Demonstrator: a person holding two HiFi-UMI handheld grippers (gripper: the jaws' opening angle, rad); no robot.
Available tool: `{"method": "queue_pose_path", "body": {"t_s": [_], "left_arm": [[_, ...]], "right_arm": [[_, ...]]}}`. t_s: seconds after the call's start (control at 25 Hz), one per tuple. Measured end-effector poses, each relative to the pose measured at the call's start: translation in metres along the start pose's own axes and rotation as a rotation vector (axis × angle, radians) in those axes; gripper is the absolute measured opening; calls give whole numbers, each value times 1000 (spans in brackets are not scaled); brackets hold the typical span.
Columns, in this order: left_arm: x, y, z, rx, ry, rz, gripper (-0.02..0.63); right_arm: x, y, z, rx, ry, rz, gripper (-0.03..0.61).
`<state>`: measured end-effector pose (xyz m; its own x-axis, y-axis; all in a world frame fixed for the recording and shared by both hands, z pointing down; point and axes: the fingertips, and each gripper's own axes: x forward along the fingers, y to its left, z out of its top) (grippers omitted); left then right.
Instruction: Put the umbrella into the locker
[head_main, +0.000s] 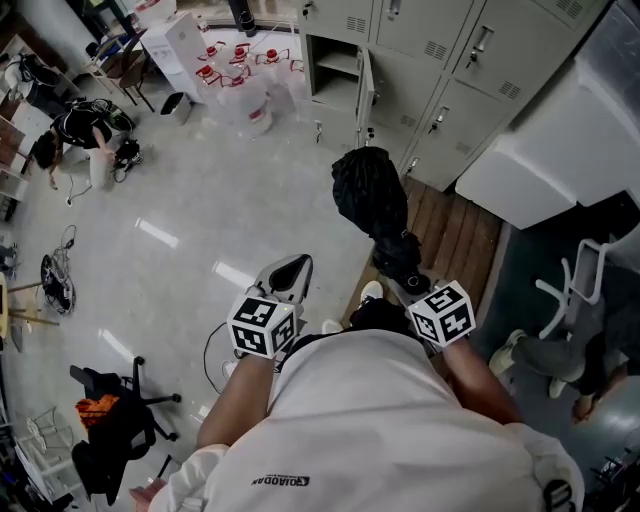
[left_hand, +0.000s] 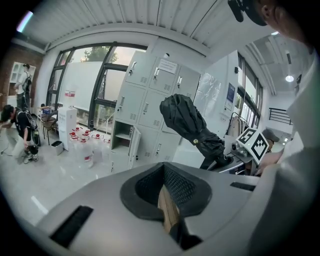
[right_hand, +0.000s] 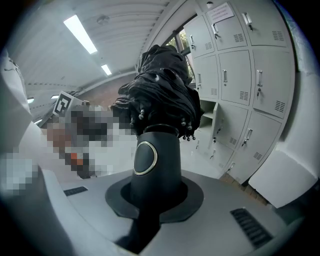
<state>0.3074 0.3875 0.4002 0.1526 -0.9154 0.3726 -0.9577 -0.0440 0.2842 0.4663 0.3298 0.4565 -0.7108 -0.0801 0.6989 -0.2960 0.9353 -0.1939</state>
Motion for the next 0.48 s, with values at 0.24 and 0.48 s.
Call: {"method": "queue_pose_path", "body": {"t_s": [0.24,0.48], "left_arm": [[27,2,12,14,13,-3,14],[60,19,43,18,5,36,14]], "right_arm": [[6,-23,9,-14,14,13,64],[19,-63,37,-32,18,39,64]]}}
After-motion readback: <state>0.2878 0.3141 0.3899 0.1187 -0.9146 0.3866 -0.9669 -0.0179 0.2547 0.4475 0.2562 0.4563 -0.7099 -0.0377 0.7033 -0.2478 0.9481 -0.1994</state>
